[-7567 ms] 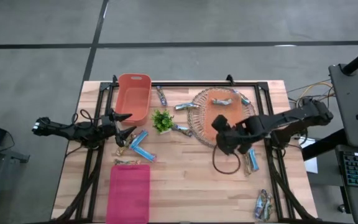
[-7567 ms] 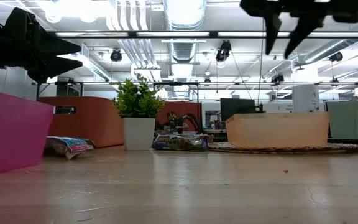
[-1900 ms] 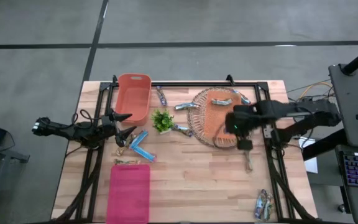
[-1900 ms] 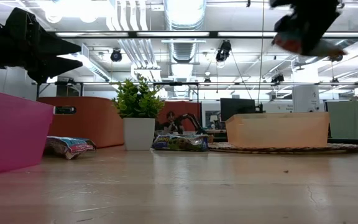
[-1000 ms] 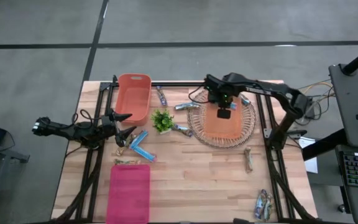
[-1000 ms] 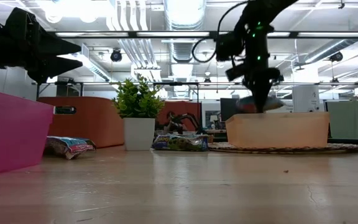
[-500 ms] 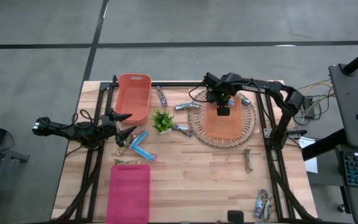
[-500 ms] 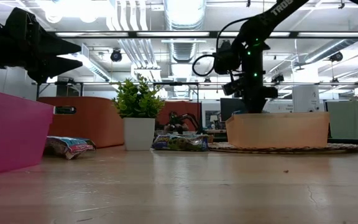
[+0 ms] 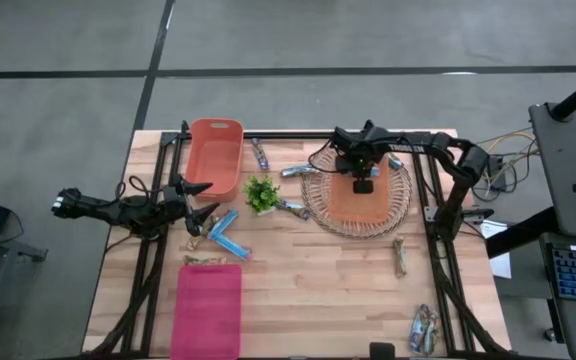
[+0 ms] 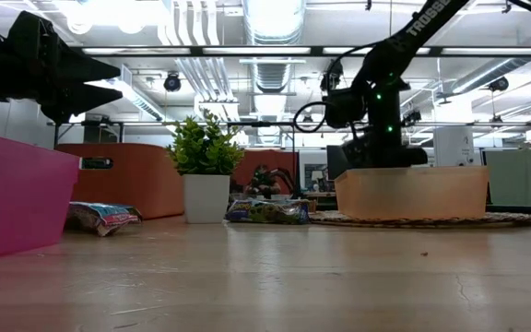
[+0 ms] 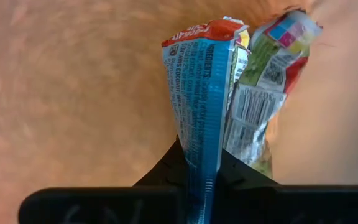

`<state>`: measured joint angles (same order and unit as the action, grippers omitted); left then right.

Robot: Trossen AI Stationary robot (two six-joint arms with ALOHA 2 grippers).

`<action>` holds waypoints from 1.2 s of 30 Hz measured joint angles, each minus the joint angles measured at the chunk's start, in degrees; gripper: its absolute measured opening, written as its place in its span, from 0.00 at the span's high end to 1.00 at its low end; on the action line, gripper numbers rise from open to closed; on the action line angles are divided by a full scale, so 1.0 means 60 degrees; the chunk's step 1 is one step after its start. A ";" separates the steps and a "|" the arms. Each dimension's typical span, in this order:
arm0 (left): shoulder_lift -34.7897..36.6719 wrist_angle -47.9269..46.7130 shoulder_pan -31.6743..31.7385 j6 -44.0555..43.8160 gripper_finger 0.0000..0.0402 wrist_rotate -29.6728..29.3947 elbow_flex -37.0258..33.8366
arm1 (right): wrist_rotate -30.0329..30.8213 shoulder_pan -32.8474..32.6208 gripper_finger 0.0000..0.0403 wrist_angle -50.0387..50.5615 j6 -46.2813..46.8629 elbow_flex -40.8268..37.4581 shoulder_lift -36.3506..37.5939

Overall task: Pick and place Granola Bars by type
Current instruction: Put the red granola bar into the right orange bin, then put the top red granola bar into the right orange bin

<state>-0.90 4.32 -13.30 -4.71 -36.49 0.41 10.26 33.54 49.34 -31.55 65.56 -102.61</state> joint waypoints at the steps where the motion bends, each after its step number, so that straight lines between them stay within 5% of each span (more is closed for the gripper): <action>1: 0.0001 0.0002 0.0000 0.0000 0.22 0.0000 -0.0001 | -0.0010 0.0000 0.96 -0.0095 -0.0010 -0.0039 0.0000; 26: 0.0001 0.0000 -0.0002 0.0000 0.22 -0.0002 0.0000 | 0.0046 -0.0007 0.48 0.1924 0.0813 0.1609 0.0837; 36: -0.0001 0.0000 -0.0001 0.0000 0.22 -0.0003 0.0003 | 0.1077 -0.0004 0.36 0.3760 0.5917 0.3423 0.1227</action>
<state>-0.91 4.32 -13.30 -4.71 -36.51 0.43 16.72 33.52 71.90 3.95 86.10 -95.24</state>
